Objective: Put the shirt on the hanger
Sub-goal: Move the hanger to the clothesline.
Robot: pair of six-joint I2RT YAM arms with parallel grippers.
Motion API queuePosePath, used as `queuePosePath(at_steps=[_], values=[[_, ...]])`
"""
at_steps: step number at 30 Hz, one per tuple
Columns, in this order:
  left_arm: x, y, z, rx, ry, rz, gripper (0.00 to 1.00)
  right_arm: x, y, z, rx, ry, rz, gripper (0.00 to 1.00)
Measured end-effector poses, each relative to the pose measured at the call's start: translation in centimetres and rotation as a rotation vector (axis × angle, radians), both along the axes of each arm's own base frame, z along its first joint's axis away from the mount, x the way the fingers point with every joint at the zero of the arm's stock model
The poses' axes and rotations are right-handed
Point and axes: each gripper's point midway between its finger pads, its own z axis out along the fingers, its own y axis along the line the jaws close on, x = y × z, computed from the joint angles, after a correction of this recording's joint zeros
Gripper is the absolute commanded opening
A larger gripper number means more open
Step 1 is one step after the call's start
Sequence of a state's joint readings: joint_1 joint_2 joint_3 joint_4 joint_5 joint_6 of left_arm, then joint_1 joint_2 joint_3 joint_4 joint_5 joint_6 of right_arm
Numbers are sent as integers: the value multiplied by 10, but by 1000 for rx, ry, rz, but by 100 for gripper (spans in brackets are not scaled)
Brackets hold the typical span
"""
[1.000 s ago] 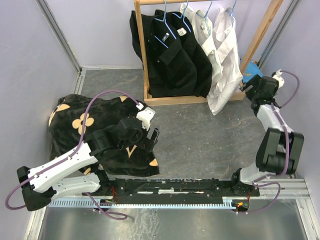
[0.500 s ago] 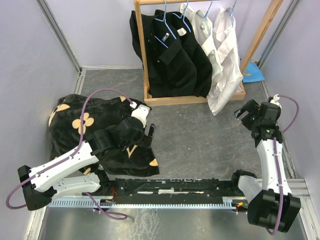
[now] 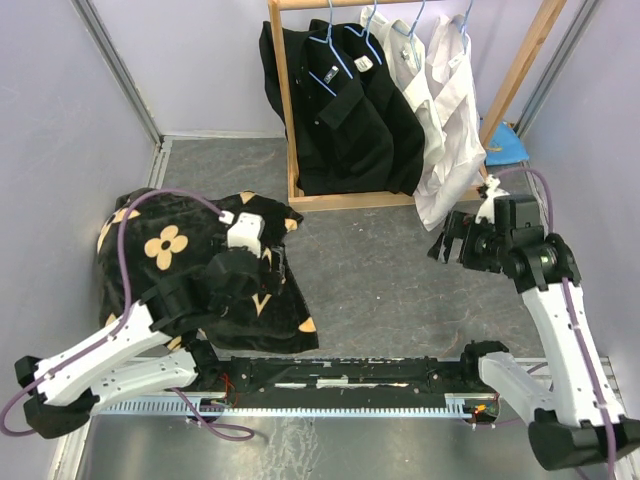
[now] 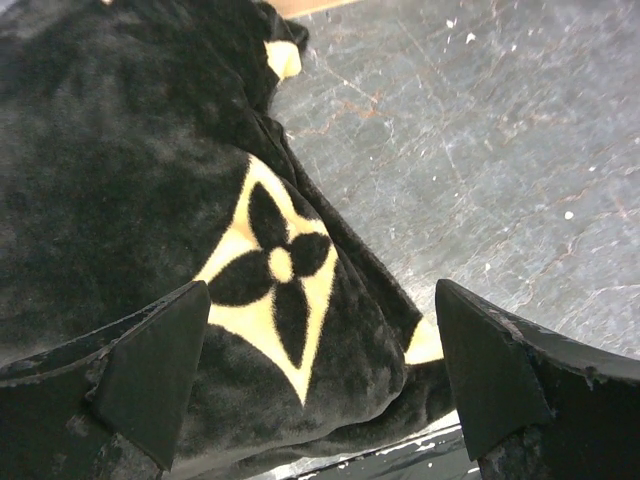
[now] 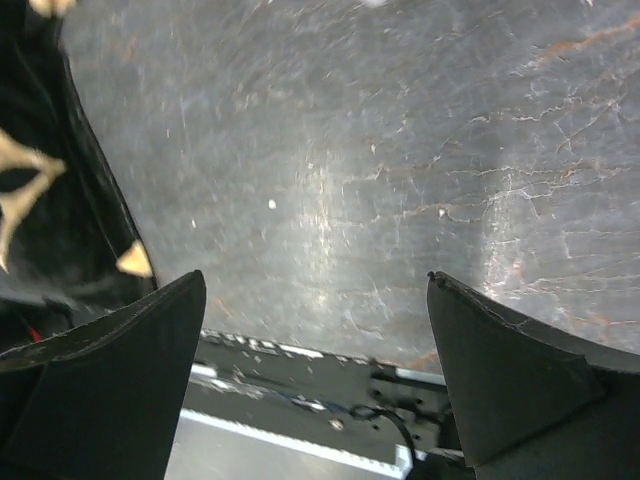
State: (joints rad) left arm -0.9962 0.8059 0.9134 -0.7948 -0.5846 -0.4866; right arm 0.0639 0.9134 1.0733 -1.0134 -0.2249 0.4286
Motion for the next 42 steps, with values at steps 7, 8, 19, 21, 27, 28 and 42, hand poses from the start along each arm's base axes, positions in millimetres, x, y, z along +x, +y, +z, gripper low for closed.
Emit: queuePosePath(at_steps=[7,8,19,21,27,28,42], values=[[-5,21,22,-81,-93,28,99,-65,27,41,-113,-213,335,99],[-6,23,24,-87,-101,29,99,-70,25,46,-113,-247,344,99],[-12,39,28,-158,-198,22,99,-53,-37,100,-291,-505,19,96],[-11,38,27,-158,-197,21,99,-35,-40,117,-320,-512,-27,92],[-12,33,26,-156,-195,-7,99,40,-31,185,-386,-552,-117,87],[-12,32,26,-154,-194,-9,99,53,-28,197,-393,-565,-125,87],[-13,24,21,-157,-181,-44,99,194,-32,217,-482,-482,-141,77]])
